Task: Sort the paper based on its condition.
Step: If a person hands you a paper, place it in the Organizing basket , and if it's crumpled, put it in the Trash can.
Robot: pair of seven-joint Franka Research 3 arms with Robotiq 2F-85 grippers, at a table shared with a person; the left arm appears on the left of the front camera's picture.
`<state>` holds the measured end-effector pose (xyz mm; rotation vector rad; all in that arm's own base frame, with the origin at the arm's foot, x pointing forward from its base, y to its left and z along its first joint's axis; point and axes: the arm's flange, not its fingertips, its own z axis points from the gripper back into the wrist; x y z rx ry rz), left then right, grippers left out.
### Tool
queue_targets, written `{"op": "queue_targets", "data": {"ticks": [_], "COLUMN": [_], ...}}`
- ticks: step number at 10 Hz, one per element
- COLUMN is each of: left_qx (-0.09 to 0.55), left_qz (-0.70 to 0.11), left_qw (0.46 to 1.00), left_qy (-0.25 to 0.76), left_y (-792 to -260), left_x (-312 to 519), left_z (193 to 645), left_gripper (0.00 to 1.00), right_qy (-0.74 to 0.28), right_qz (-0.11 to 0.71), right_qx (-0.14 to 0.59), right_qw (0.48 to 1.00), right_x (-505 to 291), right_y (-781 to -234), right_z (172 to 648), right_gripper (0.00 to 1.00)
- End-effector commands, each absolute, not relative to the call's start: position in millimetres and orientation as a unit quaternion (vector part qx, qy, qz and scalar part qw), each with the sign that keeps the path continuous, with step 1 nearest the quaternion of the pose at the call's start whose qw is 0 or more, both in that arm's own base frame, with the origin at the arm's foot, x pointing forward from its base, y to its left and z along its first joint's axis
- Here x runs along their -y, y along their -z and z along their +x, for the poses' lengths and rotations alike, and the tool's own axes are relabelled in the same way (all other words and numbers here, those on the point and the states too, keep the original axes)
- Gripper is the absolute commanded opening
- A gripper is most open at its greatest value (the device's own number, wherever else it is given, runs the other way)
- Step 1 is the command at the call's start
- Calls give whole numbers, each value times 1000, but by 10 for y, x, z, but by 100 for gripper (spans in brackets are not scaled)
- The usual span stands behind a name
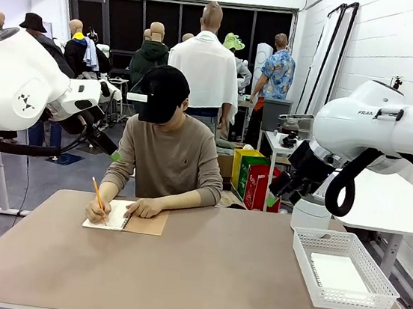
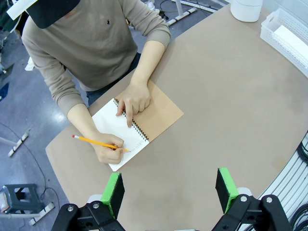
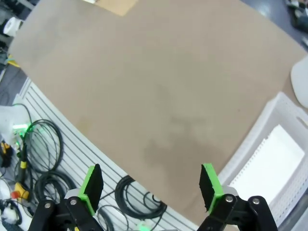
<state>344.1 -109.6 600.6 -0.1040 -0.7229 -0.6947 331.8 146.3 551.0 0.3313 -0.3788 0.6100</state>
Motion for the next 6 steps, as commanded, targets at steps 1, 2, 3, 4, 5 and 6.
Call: {"op": "queue_targets", "data": {"ticks": [1, 2, 3, 4, 5, 6], "left_qx": [351, 351, 351, 351, 351, 351], "left_qz": [-54, -54, -54, -54, -54, -54], "left_qw": [873, 873, 873, 873, 873, 873], "left_qy": [334, 334, 334, 334, 334, 334], "left_y": [-6014, -6014, -6014, -6014, -6014, -6014], "left_x": [1087, 1087, 1087, 1087, 1087, 1087], "left_z": [3447, 3447, 3447, 3447, 3447, 3447], "left_gripper": [100, 100, 100, 100, 100, 100], "right_qy": [-322, -330, -330, -320, -308, -320], "right_qz": [196, 204, 207, 214, 176, 193], "right_qx": [208, 208, 210, 222, 248, 205], "right_qw": [902, 898, 897, 896, 901, 905], "right_x": [-1421, -1425, -1428, -1460, -1527, -1446], "right_y": [-5401, -5423, -5429, -5400, -5384, -5511], "right_z": [3312, 3322, 3325, 3313, 3275, 3321], "right_gripper": [100, 100, 100, 100, 100, 100]}}
